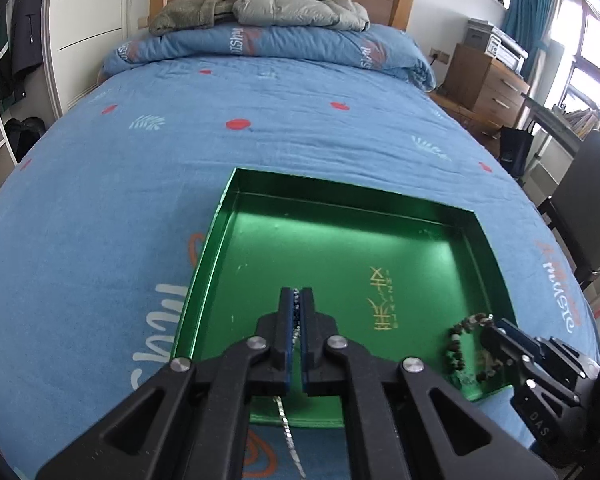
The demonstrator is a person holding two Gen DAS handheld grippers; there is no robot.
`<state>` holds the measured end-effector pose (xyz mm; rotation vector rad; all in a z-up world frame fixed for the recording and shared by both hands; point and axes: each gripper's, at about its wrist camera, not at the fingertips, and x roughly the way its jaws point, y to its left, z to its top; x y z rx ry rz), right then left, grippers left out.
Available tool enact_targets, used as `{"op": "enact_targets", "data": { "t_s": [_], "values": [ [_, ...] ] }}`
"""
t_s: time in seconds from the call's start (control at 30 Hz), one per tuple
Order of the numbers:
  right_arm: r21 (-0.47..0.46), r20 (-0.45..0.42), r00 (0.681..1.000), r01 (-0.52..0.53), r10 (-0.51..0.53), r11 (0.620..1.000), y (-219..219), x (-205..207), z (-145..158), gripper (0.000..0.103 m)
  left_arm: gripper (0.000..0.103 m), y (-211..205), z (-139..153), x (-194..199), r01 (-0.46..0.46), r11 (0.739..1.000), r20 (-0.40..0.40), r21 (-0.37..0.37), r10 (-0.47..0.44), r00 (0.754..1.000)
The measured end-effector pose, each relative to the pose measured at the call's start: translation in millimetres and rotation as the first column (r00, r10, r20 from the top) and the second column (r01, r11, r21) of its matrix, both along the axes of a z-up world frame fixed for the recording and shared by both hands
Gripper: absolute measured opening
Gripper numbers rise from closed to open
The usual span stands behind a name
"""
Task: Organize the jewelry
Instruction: 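Open both grippers to drop the necklace and bracelet into the tray, then withdraw both grippers from the tray back toward the remaining jewelry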
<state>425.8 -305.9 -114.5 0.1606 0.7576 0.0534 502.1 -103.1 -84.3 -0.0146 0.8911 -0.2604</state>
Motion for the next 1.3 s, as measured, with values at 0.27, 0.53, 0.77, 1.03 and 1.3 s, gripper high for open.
{"op": "enact_targets", "data": {
  "t_s": [0.27, 0.53, 0.77, 1.03, 1.3],
  "values": [
    [-0.029, -0.035, 0.999, 0.005, -0.006, 1.000, -5.3, 9.4, -12.1, 0.017, 0.002, -9.1, 44.0, 31.6, 0.007, 0.998, 0.093, -0.059, -0.001, 0.996],
    [-0.031, -0.056, 0.998, 0.010, -0.012, 0.999, -5.6, 10.2, -18.9, 0.027, 0.003, -15.3, 11.3, 26.2, 0.043, 0.999, 0.023, -0.018, -0.042, 0.999],
    [-0.027, -0.023, 1.000, 0.017, -0.018, 0.999, -5.3, -2.0, -6.4, 0.054, 0.005, -13.4, -33.3, 13.3, 0.063, 0.997, -0.069, 0.038, -0.060, 0.996],
    [-0.051, 0.055, 0.997, 0.053, -0.050, 0.997, -12.6, -42.9, 39.6, 0.062, 0.043, -9.0, -18.7, -12.4, 0.085, 0.992, -0.063, 0.090, -0.079, 0.995],
    [-0.042, 0.139, 0.987, 0.083, -0.076, 0.996, -23.3, -130.4, 98.1, 0.063, 0.043, 27.4, 56.3, -82.9, 0.034, 0.998, 0.032, 0.050, -0.036, 0.999]
  ]
}}
